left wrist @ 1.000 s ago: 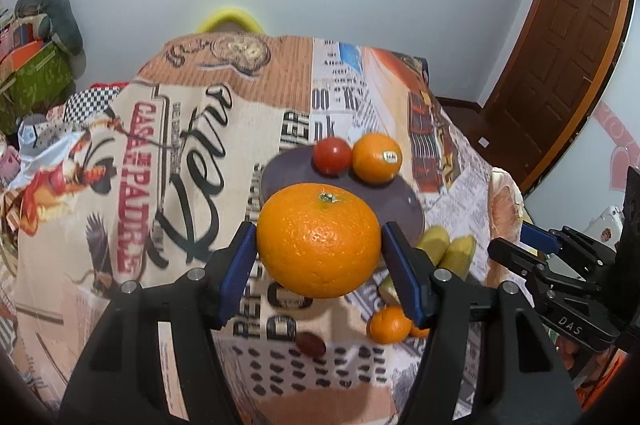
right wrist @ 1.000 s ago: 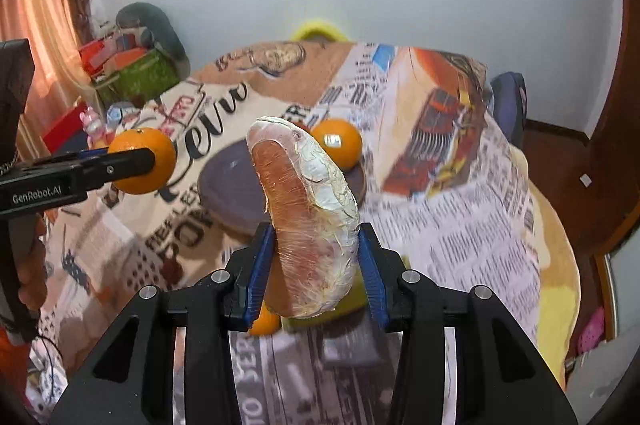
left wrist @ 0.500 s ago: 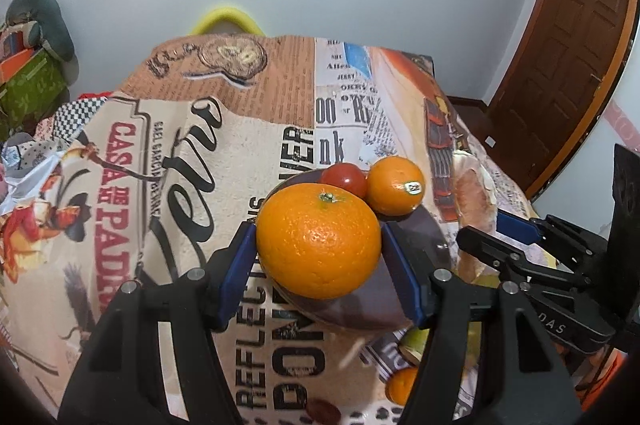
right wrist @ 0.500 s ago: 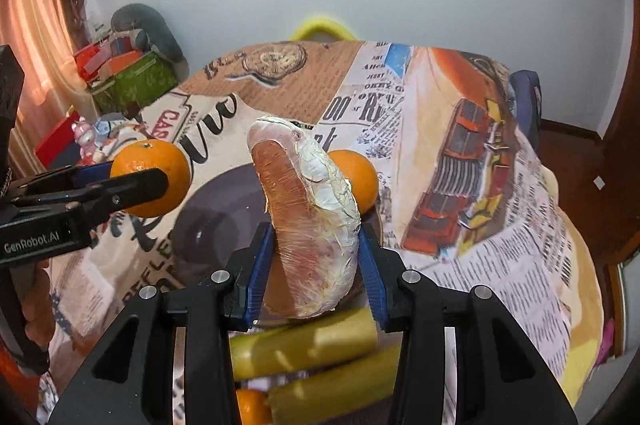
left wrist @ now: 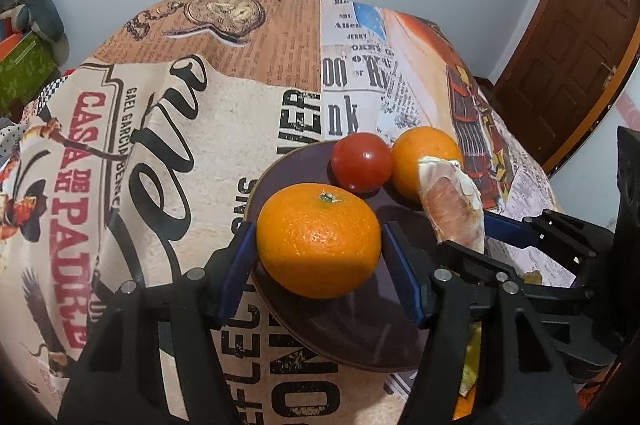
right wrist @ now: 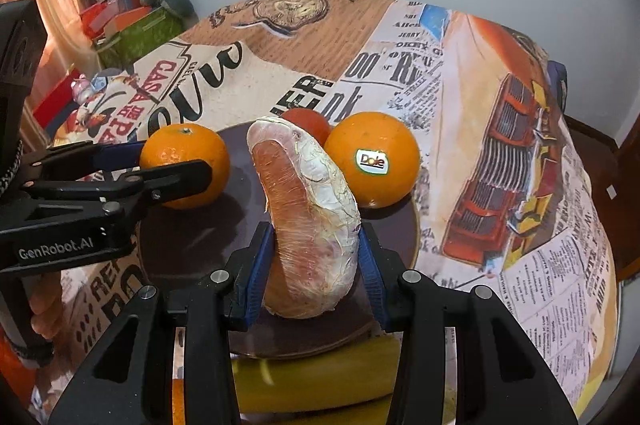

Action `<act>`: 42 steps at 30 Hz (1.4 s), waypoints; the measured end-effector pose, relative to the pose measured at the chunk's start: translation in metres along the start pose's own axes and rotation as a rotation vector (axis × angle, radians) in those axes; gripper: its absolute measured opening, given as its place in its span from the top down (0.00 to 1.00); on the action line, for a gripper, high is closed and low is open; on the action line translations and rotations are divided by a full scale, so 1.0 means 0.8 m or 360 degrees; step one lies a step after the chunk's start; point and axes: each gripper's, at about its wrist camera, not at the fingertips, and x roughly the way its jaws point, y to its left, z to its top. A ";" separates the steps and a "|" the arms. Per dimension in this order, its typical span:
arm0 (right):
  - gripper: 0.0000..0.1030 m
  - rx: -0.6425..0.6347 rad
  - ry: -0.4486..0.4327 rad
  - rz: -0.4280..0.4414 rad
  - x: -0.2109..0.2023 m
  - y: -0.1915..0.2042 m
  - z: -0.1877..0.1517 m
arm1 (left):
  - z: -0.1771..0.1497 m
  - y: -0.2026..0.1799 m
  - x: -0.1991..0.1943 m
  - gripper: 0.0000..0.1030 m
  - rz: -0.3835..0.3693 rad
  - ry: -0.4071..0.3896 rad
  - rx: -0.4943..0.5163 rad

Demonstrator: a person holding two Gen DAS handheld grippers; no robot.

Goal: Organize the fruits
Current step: 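Carry the pomelo segment and mandarin onto the purple plate and open both grippers, then withdraw both grippers from the plate toward the corn cobs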

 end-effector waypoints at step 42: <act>0.45 0.0076 -0.0007 -0.0155 -0.098 0.015 -0.090 | -0.066 -0.023 -0.126 0.31 -0.0026 -0.0092 0.0029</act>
